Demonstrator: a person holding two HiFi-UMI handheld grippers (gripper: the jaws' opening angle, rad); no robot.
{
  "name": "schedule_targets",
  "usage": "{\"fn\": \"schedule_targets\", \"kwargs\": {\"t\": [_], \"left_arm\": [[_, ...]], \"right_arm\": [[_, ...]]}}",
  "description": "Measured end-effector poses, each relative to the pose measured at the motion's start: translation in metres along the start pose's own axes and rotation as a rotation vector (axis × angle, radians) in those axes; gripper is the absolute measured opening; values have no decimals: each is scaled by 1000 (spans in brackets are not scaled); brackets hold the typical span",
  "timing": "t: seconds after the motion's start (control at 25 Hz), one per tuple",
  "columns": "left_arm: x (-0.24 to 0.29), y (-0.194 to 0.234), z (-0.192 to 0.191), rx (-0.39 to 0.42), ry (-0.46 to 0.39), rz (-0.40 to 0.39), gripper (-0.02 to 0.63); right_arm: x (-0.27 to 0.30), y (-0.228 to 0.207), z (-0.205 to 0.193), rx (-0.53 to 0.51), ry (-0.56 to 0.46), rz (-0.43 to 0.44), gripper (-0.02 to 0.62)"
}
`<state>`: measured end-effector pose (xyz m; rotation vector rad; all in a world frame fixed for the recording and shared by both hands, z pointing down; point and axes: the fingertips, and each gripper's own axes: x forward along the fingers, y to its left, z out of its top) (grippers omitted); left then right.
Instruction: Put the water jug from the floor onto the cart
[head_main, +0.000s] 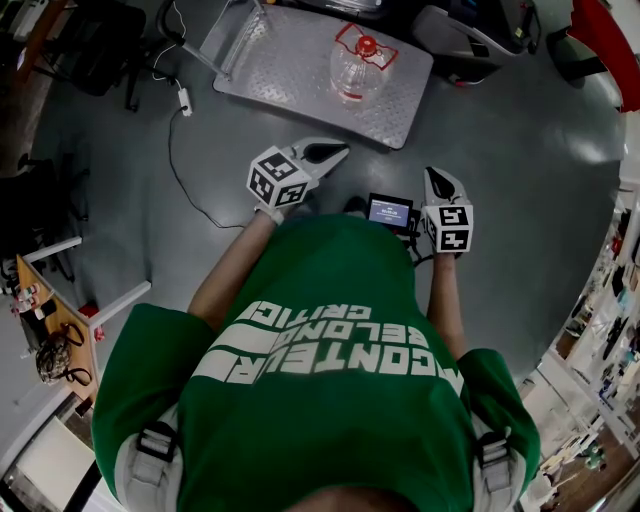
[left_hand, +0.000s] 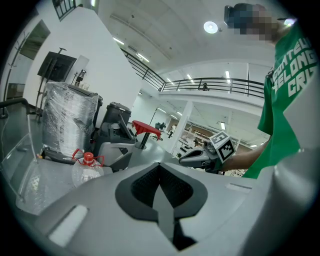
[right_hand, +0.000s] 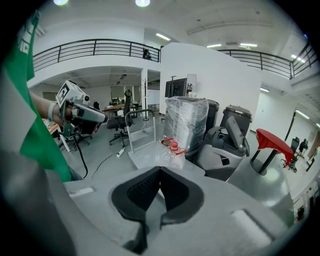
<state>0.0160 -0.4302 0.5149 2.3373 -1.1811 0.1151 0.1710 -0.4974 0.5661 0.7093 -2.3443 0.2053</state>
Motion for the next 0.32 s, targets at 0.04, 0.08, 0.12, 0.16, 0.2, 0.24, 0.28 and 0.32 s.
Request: {"fn": "schedule_targets", "kwargs": {"t": [0.04,0.08,0.12,0.16,0.2,0.24,0.28,0.32], "left_arm": [[0,0,0,0,-1,1,8],[-1,0,0,-1,-1,1,7],[-1,0,0,-1,-1,1,8],[-1,0,0,-2,-1,1,7],[-1,0,0,-3,0,1,8],[-1,0,0,-4,0,1,7],[-1,-1,0,-5,0,1,8],[-1,-1,-1,-6,0,1,8]], "right_arm": [[0,0,0,0,0,1,-6],[0,1,0,0,1,2,-6],[0,1,-1,-1,2,3,-6],[-1,1,-1,-1,3,3,-6],[-1,1,-1,-1,3,2,-6],[-1,2,-1,0,4,1,-6],[-1,2,-1,0,4,1,-6],[-1,2,-1,1,4,0,-6]]}}
